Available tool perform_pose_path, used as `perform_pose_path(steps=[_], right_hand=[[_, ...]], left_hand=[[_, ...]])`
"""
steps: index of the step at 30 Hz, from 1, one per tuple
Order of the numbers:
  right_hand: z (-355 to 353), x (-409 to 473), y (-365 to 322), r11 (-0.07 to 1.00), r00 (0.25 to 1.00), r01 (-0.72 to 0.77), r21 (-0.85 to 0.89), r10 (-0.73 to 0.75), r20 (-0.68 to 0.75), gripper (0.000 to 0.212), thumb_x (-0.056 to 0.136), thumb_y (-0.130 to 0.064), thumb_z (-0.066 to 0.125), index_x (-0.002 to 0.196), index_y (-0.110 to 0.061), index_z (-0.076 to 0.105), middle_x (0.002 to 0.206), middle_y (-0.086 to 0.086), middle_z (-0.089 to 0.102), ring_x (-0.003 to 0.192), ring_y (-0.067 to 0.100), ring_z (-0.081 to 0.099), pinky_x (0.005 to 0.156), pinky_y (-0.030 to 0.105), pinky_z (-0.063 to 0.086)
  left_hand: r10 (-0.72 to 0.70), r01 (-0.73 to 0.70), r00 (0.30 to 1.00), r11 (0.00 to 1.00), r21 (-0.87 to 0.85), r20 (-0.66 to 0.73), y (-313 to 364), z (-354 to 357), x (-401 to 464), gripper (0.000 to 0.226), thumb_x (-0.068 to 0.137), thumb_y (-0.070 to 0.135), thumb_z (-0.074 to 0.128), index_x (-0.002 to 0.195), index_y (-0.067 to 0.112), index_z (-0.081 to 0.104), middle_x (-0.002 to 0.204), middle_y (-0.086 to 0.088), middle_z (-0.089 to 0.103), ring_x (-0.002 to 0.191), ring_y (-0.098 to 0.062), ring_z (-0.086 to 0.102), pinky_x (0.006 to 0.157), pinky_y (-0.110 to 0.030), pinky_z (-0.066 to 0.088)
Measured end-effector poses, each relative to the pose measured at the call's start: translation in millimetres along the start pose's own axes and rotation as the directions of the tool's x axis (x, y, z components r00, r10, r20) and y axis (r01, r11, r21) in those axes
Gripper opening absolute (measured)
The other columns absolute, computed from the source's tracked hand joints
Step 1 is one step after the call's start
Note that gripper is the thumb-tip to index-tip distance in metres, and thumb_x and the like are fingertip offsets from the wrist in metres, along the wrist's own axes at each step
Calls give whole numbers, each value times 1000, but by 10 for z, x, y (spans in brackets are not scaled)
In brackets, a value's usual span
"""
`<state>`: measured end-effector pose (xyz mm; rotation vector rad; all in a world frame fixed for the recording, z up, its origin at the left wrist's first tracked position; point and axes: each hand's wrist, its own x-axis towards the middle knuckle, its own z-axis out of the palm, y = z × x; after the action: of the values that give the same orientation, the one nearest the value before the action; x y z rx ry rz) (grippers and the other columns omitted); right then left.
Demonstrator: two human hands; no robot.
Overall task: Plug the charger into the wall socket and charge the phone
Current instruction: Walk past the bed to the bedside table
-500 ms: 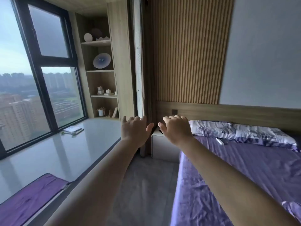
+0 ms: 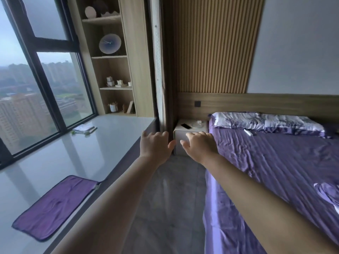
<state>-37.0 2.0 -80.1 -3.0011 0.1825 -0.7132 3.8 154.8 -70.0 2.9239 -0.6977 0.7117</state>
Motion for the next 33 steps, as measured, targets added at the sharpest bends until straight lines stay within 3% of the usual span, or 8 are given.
perform_pose_path(steps=[9, 20, 33], right_hand=[[441, -282, -450, 1000, 988, -11, -19, 14, 152, 42, 92, -45, 38, 104, -11, 58, 109, 10, 68, 105, 33, 58, 86, 41, 38], [1236, -527, -521, 999, 928, -49, -4, 47, 370, 46, 91, -48, 37, 118, -16, 57, 119, 5, 65, 113, 30, 54, 90, 40, 38], [2066, -746, -187, 995, 802, -98, 21, 66, 594, 44, 92, -47, 35, 113, -15, 55, 120, 8, 64, 114, 30, 53, 92, 40, 38]], left_hand=[[15, -6, 988, 998, -63, 153, -380, 400, -405, 48, 90, 57, 36, 105, 19, 61, 99, -4, 72, 96, -26, 65, 101, -44, 33], [-25, 47, 945, 997, -61, 325, -614, 1008, -703, 44, 91, 54, 36, 105, 20, 60, 103, -3, 70, 101, -25, 62, 105, -44, 30], [-69, 124, 812, 991, -55, 580, -366, 2009, -962, 48, 90, 57, 33, 108, 22, 61, 111, -3, 69, 112, -26, 57, 110, -48, 24]])
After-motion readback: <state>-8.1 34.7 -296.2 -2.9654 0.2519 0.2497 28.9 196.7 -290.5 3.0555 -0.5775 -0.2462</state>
